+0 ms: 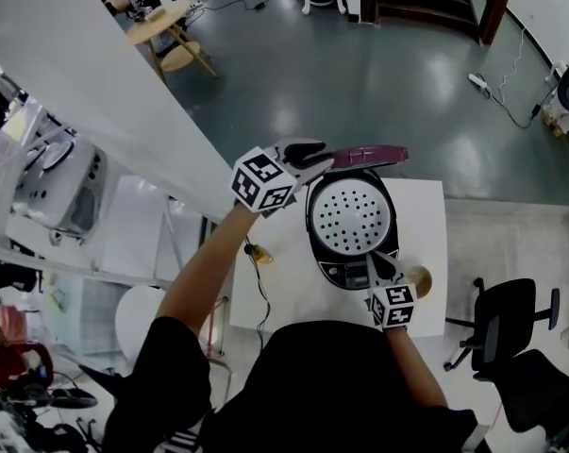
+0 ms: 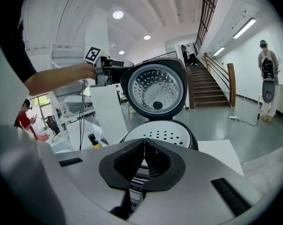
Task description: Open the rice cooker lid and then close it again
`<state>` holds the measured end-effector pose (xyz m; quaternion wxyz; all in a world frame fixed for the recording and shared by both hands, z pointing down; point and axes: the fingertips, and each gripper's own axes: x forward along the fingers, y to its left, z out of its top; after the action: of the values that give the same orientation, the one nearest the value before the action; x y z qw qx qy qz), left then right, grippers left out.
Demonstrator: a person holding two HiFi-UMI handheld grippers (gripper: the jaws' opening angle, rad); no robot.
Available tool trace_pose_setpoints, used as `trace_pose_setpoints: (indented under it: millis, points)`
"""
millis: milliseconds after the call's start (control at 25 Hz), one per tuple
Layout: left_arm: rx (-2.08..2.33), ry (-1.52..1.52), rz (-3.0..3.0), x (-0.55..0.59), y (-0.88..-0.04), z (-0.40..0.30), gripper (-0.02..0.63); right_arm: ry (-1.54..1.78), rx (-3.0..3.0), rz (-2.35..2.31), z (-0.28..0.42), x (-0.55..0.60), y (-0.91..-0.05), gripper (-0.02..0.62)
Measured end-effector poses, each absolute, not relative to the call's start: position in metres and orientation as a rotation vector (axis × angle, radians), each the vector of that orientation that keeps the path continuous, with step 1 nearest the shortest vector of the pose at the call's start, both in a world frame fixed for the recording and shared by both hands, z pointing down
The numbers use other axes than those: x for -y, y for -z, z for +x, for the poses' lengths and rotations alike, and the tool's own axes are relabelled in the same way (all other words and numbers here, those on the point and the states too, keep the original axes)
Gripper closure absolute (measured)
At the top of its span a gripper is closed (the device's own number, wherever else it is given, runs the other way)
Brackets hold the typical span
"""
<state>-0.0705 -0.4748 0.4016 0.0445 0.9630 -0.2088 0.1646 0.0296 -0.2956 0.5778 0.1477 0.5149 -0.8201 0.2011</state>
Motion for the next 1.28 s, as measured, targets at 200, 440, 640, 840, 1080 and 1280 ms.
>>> trace_pose_setpoints:
  millis: [200,440,640,840,1080,1280]
  points:
    - [0.566,-0.563,2.945,0.459,-0.408,-0.067,0.482,-0.592,2.381,1.469,0.025,0.290,-0.575,0.595]
    - [0.517,-0.623,2.976,0.447,-0.411,-0.064,0.498,-0.592,2.385,1.471,0.022,0.284,-0.574,0.595]
    - [0.469,-0.709,3.010,0.437,-0.417,-0.059,0.511,-0.599,2.383,1.482,0.024,0.280,-0.576,0.595]
    - [0.444,-0.842,3.040,0.430,-0.419,-0.056,0.515,-0.599,2.388,1.487,0.023,0.279,-0.573,0.595]
    - [0.409,-0.864,3.041,0.419,-0.427,-0.054,0.519,-0.595,2.391,1.485,0.023,0.277,-0.573,0.595]
    - [0.399,-0.825,3.028,0.411,-0.431,-0.054,0.525,-0.601,2.397,1.485,0.025,0.275,-0.570,0.595]
